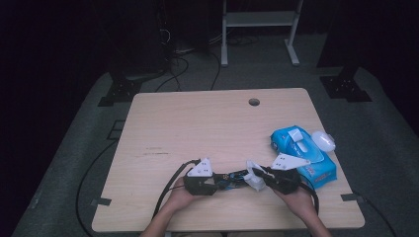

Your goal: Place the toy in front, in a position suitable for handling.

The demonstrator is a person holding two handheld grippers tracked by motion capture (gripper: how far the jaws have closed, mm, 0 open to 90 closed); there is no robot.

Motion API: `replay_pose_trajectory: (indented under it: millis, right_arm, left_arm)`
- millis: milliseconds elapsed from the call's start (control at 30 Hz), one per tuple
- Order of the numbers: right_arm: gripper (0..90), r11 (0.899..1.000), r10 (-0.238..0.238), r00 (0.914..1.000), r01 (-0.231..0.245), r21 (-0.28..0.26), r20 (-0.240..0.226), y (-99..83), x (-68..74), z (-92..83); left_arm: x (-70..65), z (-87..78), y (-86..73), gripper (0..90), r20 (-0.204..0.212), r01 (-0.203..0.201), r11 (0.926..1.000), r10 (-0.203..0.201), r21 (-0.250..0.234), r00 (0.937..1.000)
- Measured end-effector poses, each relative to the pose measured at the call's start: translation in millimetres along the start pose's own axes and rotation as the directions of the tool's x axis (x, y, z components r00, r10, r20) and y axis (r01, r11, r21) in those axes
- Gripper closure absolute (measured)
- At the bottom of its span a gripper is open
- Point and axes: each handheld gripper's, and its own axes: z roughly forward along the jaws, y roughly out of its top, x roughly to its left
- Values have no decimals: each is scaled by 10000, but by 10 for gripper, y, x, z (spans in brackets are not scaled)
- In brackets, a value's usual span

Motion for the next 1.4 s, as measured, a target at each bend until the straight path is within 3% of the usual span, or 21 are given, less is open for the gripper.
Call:
replay_pose_trajectory:
  millis: [200,367,433,533,600,700,767,833,900,1000,1133,1200,1300,1400]
  right_arm:
    - [835,9999,-148,9999,148,1,-7,-19,73,-22]
    - [835,9997,-187,9998,186,126,98,0,125,-24]
    - [835,9998,-197,9996,199,101,-203,46,183,41]
    - [834,9973,-695,9950,709,166,-716,133,331,186]
    - [834,9941,-1054,9928,1066,185,-568,176,360,212]
    - [835,9936,-1044,9945,1038,455,123,128,218,121]
    - [836,9986,-382,9989,371,366,286,63,62,11]
    - [837,9991,-184,9992,170,380,367,22,-1,-58]
    - [838,9983,-419,9980,399,428,475,29,42,-59]
    - [837,9962,-715,9972,703,509,218,92,148,29]
    - [836,9922,-1139,9918,1166,447,-583,229,350,239]
    - [836,9871,-1486,9869,1519,506,-624,279,416,303]
    - [836,9871,-1409,9885,1445,683,-544,262,313,277]
    - [836,9941,-848,9963,857,672,-156,175,105,135]
  left_arm:
    - [-3,-24,-14,622,-176,355,9994,-355,-52,9992]
    - [-49,-24,-13,668,-22,-201,9998,201,-24,9998]
    - [-52,-7,-6,679,-134,-288,9996,287,-40,9995]
    - [-46,4,-3,680,-154,-251,9997,250,-75,9996]
    - [-47,-5,-9,682,-171,-294,9996,293,-39,9994]
    - [-36,-30,-28,695,-160,-263,9997,263,8,9995]
    - [-36,-25,-31,697,-146,-263,9996,262,-44,9996]
    - [-42,-12,-18,697,-97,-336,9994,336,15,9994]
    - [-47,2,-6,697,-96,-390,9992,390,33,9992]
    - [-48,16,-3,697,-50,-371,9993,371,-2,9993]
    - [-51,30,2,697,-28,-360,9993,360,-39,9993]
    - [-36,13,-6,697,3,-345,9994,345,-28,9994]
    - [-15,-19,-24,698,-15,-343,9994,343,-23,9994]
    - [13,-38,-29,698,-57,-430,9991,431,33,9991]
